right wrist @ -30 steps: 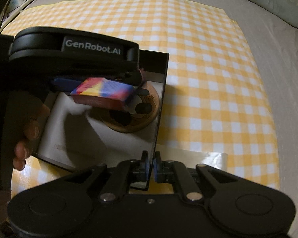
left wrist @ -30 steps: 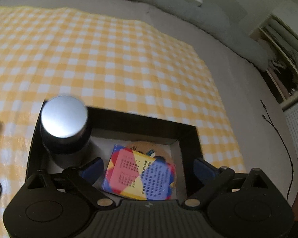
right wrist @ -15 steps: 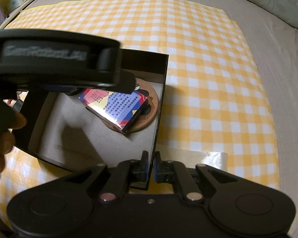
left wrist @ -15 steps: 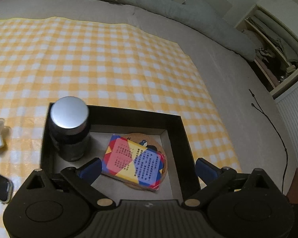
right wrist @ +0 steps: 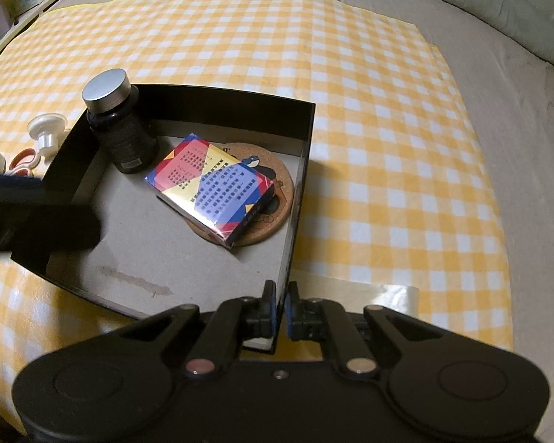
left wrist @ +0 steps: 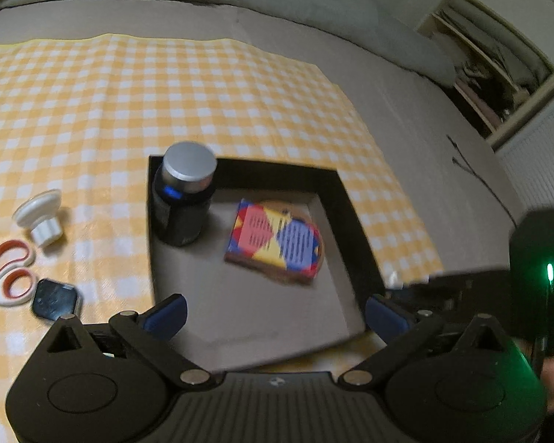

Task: Organize rigid objects
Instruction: 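Lower the card box onto the panda coaster and open the left tool, then move the left tool to the white watch-band tool and grasp it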

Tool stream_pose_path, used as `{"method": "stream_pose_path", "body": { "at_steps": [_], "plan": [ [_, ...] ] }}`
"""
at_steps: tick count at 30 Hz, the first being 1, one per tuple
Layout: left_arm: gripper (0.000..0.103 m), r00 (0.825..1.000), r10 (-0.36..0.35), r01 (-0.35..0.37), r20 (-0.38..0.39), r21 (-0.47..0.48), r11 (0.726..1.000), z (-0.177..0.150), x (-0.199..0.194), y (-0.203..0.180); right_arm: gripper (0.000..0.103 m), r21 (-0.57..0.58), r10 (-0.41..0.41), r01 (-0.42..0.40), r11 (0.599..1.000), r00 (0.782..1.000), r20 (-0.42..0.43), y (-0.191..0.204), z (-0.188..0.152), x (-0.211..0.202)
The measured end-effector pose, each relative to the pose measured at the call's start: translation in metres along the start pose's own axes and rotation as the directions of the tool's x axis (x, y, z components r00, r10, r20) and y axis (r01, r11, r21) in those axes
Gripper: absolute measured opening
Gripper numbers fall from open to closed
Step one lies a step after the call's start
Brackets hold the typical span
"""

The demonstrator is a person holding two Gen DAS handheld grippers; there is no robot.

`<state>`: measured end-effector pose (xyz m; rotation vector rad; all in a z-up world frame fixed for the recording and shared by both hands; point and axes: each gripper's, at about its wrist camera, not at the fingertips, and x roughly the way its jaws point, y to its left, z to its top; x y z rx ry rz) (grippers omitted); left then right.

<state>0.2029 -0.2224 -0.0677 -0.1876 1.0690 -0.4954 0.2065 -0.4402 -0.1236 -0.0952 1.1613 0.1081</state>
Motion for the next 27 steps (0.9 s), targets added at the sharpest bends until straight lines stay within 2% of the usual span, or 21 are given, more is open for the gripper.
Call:
{"method": "stream_pose_path", "body": {
  "at_steps": [7, 17, 23, 27],
  "plan": [
    [0.103, 0.999, 0.024, -0.022, -0.021, 0.073, 0.997, -0.026, -0.020, 0.014, 0.005, -0.005, -0.010, 0.010, 1.000, 1.000, -0.001, 0.003, 0.001, -0.001],
    [0.103, 0.990, 0.138, -0.142, 0.040, 0.137, 0.980, -0.045, -0.047, 0.057, 0.006, -0.008, -0.014, 0.014, 1.000, 1.000, -0.001, 0.004, 0.001, -0.001],
    [0.103, 0.964, 0.246, -0.261, 0.102, 0.165, 0.951, -0.049, -0.059, 0.093, 0.006, -0.008, -0.016, 0.016, 1.000, 1.000, -0.004, 0.004, 0.001, -0.001],
    [0.103, 0.940, 0.305, -0.330, 0.155, 0.179, 0.927, -0.048, -0.068, 0.118, 0.006, -0.008, -0.021, 0.021, 1.000, 1.000, -0.008, 0.003, 0.002, 0.000]
  ]
}}
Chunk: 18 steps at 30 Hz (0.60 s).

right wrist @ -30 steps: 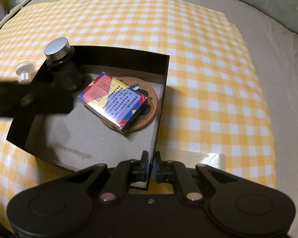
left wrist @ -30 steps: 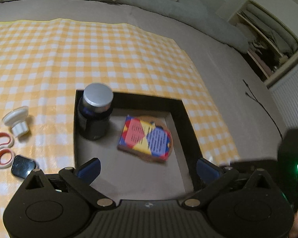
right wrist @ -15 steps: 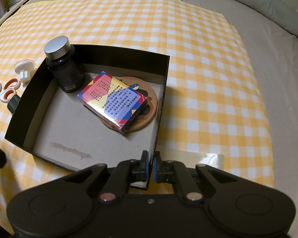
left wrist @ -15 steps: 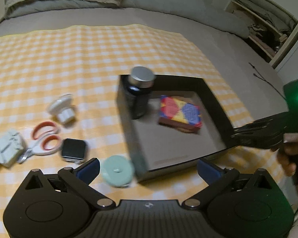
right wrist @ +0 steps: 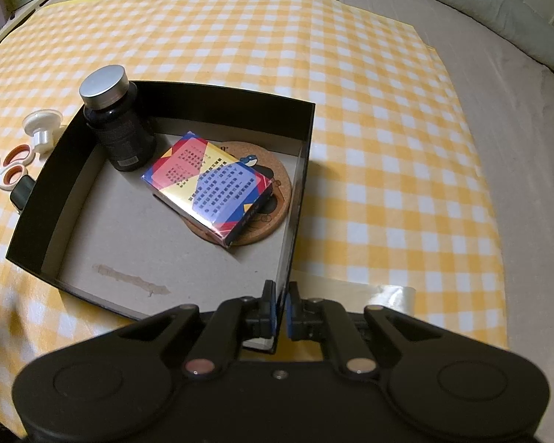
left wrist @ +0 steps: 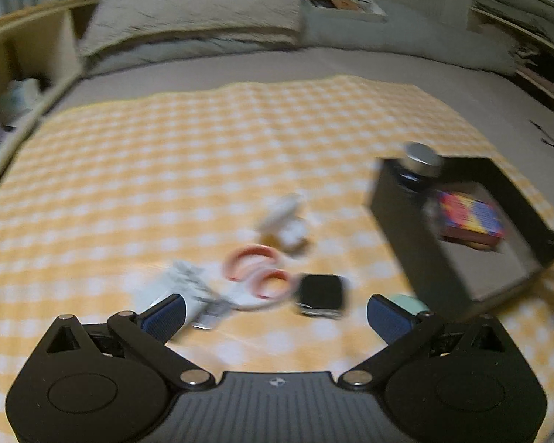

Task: Organize rigid objects
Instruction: 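Move the left tool to the white watch-band tool and grasp it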

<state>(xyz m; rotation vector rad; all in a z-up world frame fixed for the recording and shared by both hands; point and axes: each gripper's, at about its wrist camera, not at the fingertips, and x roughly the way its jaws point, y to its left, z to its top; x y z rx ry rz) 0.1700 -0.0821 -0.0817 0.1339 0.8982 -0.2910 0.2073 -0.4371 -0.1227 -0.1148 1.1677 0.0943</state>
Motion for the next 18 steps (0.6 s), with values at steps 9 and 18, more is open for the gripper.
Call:
{"method": "stream_pose_path", "body": {
  "at_steps": [9, 18],
  "plan": [
    [0.103, 0.991, 0.124, -0.121, 0.045, -0.062, 0.991, 0.003, 0.002, 0.071, 0.006, 0.002, -0.004, 0.004, 1.000, 1.000, -0.004, 0.000, 0.001, 0.001],
    [0.101, 0.992, 0.026, -0.047, -0.127, -0.160, 0.986, -0.013, 0.018, 0.101, 0.006, 0.002, -0.006, 0.006, 1.000, 1.000, -0.006, 0.000, 0.001, 0.002]
  ]
}}
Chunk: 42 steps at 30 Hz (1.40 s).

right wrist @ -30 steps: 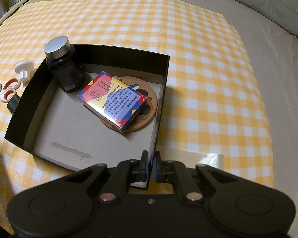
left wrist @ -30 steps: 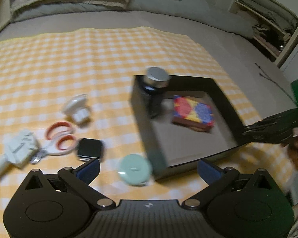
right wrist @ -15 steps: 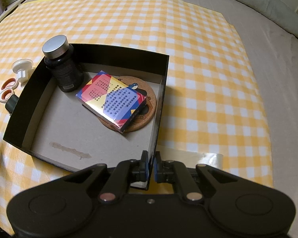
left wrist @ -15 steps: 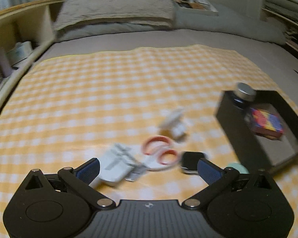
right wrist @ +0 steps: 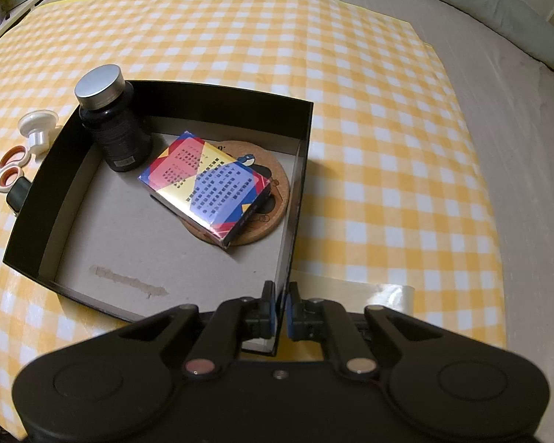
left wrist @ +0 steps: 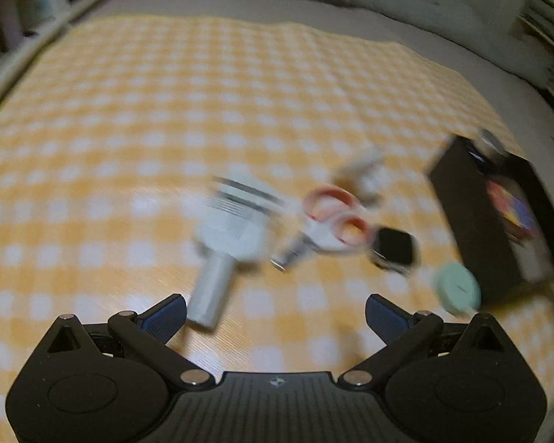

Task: Organize rigid objects
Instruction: 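Move the left tool to the white watch-band tool and grasp it, then carry the watch-band tool with the left tool into the black box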

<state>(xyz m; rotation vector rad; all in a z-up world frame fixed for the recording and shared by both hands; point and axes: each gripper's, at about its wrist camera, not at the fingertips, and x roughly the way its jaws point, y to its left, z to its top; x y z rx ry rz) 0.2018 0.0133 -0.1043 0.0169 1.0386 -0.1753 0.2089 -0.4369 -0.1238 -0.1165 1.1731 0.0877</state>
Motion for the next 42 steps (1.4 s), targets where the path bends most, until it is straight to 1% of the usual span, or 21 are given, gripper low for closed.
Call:
{"method": "stream_pose_path", "body": {
  "at_steps": [2, 4, 5, 7, 8, 10, 12, 15, 16, 18, 20, 21, 22, 24, 30, 38, 42],
  "plan": [
    [0.101, 0.998, -0.050, 0.050, -0.038, -0.005, 0.999, -0.005, -0.003, -0.003, 0.006, -0.001, 0.000, 0.000, 1.000, 1.000, 0.000, 0.000, 0.000, 0.000],
    [0.101, 0.991, -0.105, 0.107, -0.080, 0.018, 0.994, -0.008, -0.008, -0.012, 0.006, 0.000, 0.000, 0.000, 1.000, 1.000, 0.000, 0.000, 0.000, 0.000],
    [0.101, 0.991, -0.109, 0.112, -0.082, 0.036, 0.993, -0.009, -0.010, -0.016, 0.006, 0.001, 0.000, 0.000, 1.000, 1.000, -0.001, 0.000, 0.000, 0.000],
    [0.100, 0.996, -0.081, 0.085, -0.048, 0.086, 0.993, -0.011, -0.014, -0.025, 0.006, -0.001, 0.000, 0.000, 1.000, 1.000, -0.001, 0.000, 0.000, 0.000],
    [0.097, 0.998, -0.057, 0.059, -0.025, 0.106, 0.993, -0.011, -0.014, -0.029, 0.006, -0.001, -0.001, 0.001, 1.000, 1.000, -0.001, 0.000, 0.001, 0.000],
    [0.093, 1.000, 0.000, -0.001, 0.013, 0.109, 0.994, -0.007, -0.012, -0.029, 0.006, -0.001, -0.001, 0.001, 1.000, 1.000, -0.001, 0.000, 0.000, 0.000],
    [0.085, 0.999, 0.043, -0.045, 0.029, 0.067, 0.997, 0.001, -0.005, -0.021, 0.006, -0.002, -0.001, 0.001, 1.000, 1.000, -0.001, -0.001, 0.000, 0.001],
    [0.078, 0.995, 0.092, -0.092, 0.026, -0.027, 0.995, 0.009, 0.002, -0.005, 0.006, -0.001, 0.000, 0.000, 1.000, 1.000, -0.001, 0.000, 0.001, 0.000],
    [0.076, 0.994, 0.103, -0.102, 0.023, -0.056, 0.993, 0.011, 0.004, 0.001, 0.006, -0.001, 0.000, 0.000, 1.000, 1.000, -0.001, 0.000, 0.001, 0.000],
    [0.070, 0.993, 0.119, -0.117, 0.020, -0.089, 0.989, 0.011, 0.008, 0.008, 0.006, -0.002, -0.001, 0.001, 1.000, 1.000, -0.001, 0.001, 0.001, 0.000],
    [0.066, 0.992, 0.126, -0.123, 0.019, -0.101, 0.987, 0.010, 0.012, 0.010, 0.006, -0.001, -0.001, 0.001, 1.000, 1.000, -0.002, 0.000, 0.001, 0.000],
    [0.061, 0.992, 0.127, -0.124, 0.020, -0.102, 0.987, 0.009, 0.013, 0.011, 0.006, -0.001, -0.001, 0.001, 1.000, 1.000, -0.002, 0.000, 0.001, 0.001],
    [0.059, 0.991, 0.129, -0.126, 0.025, -0.098, 0.987, 0.009, 0.014, 0.010, 0.006, -0.001, -0.002, 0.002, 1.000, 1.000, -0.002, 0.001, 0.001, 0.000],
    [0.048, 0.991, 0.132, -0.130, 0.033, -0.062, 0.990, 0.009, 0.016, 0.005, 0.006, -0.002, -0.002, 0.002, 1.000, 1.000, -0.002, 0.001, 0.001, 0.000],
    [0.047, 0.992, 0.115, -0.112, 0.047, -0.051, 0.992, 0.012, 0.020, 0.003, 0.006, -0.001, -0.002, 0.002, 1.000, 1.000, -0.002, 0.001, 0.001, 0.000],
    [0.047, 0.994, 0.082, -0.077, 0.073, -0.077, 0.994, 0.015, 0.013, 0.002, 0.006, -0.001, -0.003, 0.003, 1.000, 1.000, -0.003, 0.001, 0.001, 0.000],
    [0.047, 0.994, 0.045, -0.037, 0.098, -0.083, 0.996, 0.020, 0.004, -0.008, 0.006, -0.001, -0.003, 0.003, 1.000, 1.000, -0.002, 0.000, 0.001, 0.000]
  ]
}}
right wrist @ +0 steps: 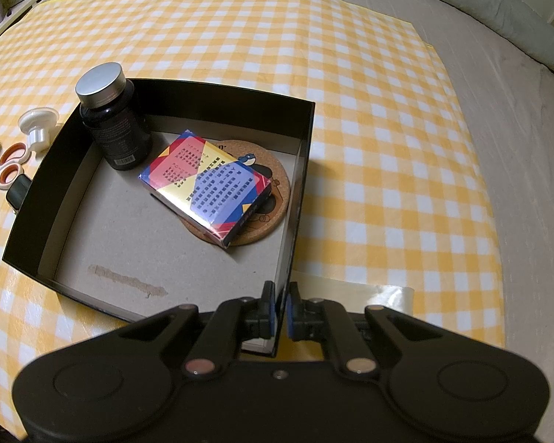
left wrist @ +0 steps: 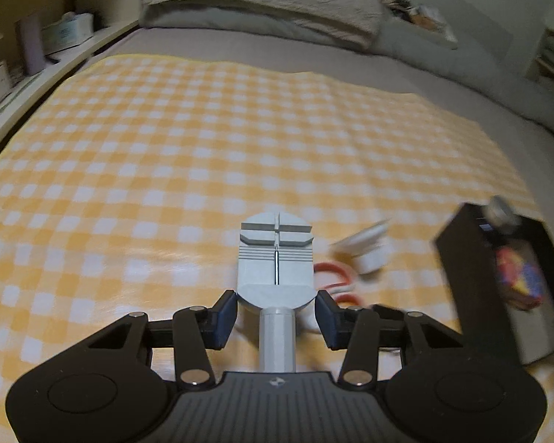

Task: Organize rigid objects
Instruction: 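Carry the watch-band tool with the left tool into the black box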

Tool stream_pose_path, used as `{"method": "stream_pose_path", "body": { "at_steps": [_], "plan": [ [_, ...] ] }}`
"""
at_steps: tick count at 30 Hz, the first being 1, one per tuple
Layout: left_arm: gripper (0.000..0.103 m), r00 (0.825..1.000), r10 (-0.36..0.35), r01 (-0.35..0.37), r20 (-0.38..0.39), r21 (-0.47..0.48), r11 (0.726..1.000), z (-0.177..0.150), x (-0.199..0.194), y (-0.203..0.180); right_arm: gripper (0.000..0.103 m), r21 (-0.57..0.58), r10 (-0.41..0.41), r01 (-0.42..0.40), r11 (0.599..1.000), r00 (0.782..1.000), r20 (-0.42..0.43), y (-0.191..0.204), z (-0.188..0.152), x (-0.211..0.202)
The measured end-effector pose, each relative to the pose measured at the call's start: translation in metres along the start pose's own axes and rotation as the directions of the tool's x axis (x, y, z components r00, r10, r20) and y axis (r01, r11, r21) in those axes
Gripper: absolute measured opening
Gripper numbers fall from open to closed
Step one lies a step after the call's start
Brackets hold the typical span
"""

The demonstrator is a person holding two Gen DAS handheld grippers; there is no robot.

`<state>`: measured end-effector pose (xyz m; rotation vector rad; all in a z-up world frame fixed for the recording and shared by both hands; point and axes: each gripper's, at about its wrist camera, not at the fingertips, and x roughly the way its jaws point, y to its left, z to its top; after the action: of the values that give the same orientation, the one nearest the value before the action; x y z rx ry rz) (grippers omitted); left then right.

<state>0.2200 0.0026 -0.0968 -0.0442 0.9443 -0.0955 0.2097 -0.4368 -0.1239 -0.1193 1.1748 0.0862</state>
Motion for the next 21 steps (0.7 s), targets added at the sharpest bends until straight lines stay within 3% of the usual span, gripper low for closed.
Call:
{"method": "stream_pose_path", "body": {
  "at_steps": [8, 16, 21],
  "plan": [
    [0.047, 0.988, -0.154, 0.153, 0.011, 0.054, 0.987, 0.007, -0.022, -0.054, 0.006, -0.002, -0.001, 0.001, 1.000, 1.000, 0.000, 0.001, 0.000, 0.000],
    [0.048, 0.949, -0.314, 0.315, -0.028, 0.159, 0.936, 0.008, -0.040, -0.126, 0.006, -0.003, 0.001, -0.001, 1.000, 1.000, -0.001, 0.001, 0.000, 0.000],
    [0.048, 0.931, -0.360, 0.363, -0.054, 0.183, 0.913, 0.008, -0.039, -0.161, 0.006, -0.006, 0.006, -0.006, 1.000, 1.000, 0.001, -0.001, 0.000, 0.001]
  ]
}}
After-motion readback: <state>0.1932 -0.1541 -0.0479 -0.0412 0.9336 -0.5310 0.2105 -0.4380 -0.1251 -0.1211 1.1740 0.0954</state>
